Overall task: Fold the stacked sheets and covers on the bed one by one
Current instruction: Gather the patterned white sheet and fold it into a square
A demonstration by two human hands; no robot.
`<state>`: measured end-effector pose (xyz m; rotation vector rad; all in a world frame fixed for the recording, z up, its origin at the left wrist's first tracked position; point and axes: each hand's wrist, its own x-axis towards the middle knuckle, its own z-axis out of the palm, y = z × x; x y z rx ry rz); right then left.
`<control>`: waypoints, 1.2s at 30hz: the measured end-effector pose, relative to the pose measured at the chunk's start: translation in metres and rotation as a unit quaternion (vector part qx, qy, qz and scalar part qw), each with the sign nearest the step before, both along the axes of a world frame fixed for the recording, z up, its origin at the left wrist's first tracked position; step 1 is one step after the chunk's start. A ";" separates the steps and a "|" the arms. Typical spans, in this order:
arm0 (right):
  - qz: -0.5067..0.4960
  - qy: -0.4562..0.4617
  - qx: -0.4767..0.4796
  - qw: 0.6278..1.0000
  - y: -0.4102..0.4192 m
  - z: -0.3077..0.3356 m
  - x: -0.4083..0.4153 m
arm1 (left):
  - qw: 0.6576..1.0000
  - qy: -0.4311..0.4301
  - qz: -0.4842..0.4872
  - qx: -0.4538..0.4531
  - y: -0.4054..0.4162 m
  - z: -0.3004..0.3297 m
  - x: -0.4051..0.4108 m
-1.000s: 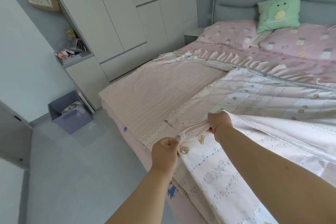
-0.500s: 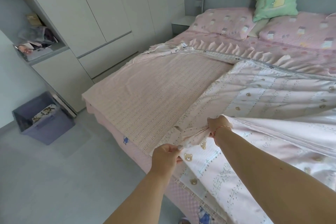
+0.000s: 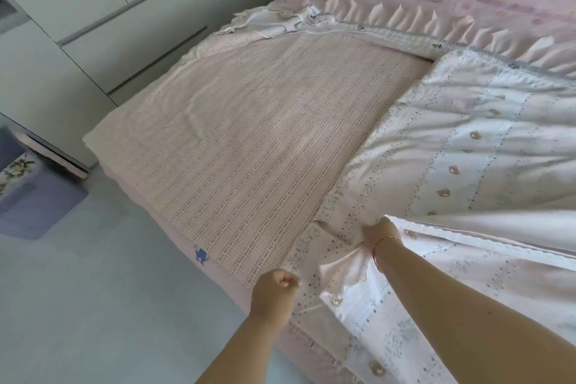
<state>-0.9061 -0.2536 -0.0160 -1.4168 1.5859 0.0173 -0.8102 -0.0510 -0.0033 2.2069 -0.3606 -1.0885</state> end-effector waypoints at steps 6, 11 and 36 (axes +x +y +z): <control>-0.028 0.029 0.019 0.999 0.002 -0.041 0.013 | 0.978 -0.124 -0.078 0.152 0.002 -0.058 0.044; -0.060 0.032 0.015 0.998 0.006 -0.058 0.020 | 0.940 -0.129 -0.226 0.219 0.015 -0.081 0.061; -0.352 -0.126 0.089 0.923 -0.037 -0.056 -0.030 | 0.963 0.128 -0.223 -0.077 -0.039 -0.057 0.034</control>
